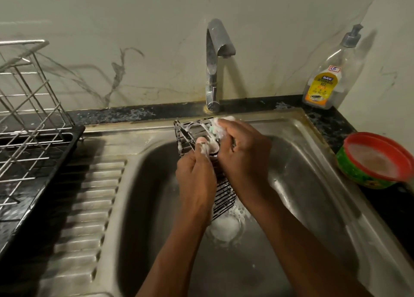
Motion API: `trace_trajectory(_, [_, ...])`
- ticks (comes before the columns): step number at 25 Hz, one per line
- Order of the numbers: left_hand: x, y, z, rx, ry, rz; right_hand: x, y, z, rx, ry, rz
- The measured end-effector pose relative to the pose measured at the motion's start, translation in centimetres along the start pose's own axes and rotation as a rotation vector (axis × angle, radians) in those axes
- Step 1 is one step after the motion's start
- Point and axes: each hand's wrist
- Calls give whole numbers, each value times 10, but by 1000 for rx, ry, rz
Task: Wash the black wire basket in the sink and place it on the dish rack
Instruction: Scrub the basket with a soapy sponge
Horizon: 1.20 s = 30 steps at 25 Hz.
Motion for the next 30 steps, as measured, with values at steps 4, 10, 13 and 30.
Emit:
trace_trajectory(4, [-2,7,1,-192,-26,64,-12,-12,-28,-17,48,17])
trace_trajectory(10, [-1,8,1,-173,-72,96,17,-32,-25,244,129,-94])
trace_trajectory(13, [-14,0,7,-186,-190,-39,-10,-24,-36,172,-2,-98])
trace_trajectory(30, [-11,29,-15,-230,-873,-488,16,-35,3,268,127,-264])
Point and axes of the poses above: each hand's wrist, its own y-axis towards the middle knuckle, its own z-axis out of the palm, x = y × z, and after that the axes turned 8 degrees about -z, right-handed
